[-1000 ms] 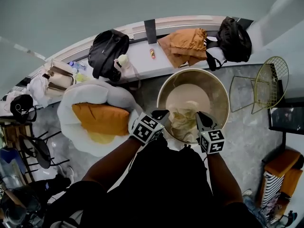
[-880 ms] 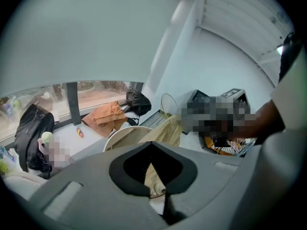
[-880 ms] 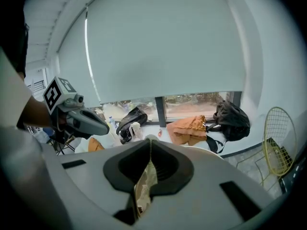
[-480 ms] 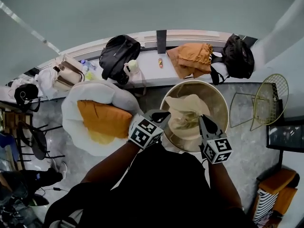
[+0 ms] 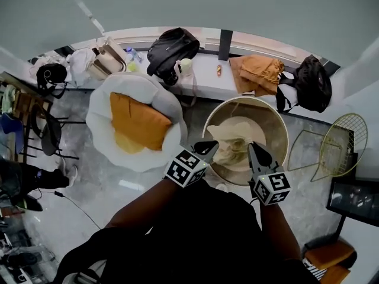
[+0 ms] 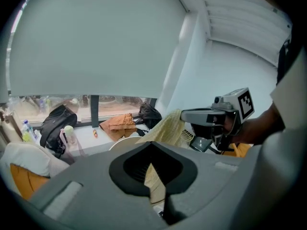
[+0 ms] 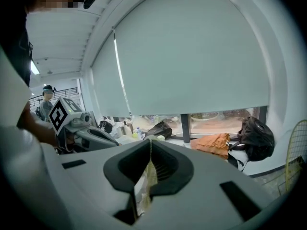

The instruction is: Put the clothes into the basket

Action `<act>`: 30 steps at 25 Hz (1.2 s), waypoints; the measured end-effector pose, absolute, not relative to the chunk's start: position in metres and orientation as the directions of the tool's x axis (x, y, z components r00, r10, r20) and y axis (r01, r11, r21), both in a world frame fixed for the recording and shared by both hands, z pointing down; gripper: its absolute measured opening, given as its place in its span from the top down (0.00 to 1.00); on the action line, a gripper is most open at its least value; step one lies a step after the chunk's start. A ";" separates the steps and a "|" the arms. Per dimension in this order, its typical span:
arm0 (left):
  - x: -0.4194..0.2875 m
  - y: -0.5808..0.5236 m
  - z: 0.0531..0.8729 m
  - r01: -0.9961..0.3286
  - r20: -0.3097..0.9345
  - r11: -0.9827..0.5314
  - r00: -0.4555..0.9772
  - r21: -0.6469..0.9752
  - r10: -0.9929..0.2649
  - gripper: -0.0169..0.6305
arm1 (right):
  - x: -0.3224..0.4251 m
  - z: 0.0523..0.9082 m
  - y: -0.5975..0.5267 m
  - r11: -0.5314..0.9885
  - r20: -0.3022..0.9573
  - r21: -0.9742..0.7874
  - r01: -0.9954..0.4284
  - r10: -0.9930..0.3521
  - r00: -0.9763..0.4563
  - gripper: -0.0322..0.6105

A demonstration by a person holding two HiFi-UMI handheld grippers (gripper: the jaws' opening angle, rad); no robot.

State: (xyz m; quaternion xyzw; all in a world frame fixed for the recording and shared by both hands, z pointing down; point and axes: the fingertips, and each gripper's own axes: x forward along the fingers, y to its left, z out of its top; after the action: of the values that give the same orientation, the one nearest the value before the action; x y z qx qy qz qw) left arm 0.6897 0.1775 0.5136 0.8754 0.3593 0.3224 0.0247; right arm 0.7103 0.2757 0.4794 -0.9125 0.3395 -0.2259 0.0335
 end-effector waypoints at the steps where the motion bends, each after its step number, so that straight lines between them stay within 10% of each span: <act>1: 0.680 0.180 0.512 0.600 0.547 -0.753 0.547 0.271 0.633 0.97 | 0.703 0.479 0.277 -0.753 0.390 -0.216 -0.621 -0.650 0.653 0.91; 30: 0.446 0.154 0.489 0.142 0.548 -0.966 0.800 0.218 0.242 0.97 | 0.504 0.467 0.230 -0.300 0.337 -0.266 -0.916 -0.920 0.203 0.91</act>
State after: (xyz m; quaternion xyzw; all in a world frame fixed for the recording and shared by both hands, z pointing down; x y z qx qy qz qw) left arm 0.4458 0.1535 0.4893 0.9452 0.1015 0.2991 0.0831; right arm 0.5038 0.2297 0.4673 -0.7755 0.5918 -0.2199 0.0038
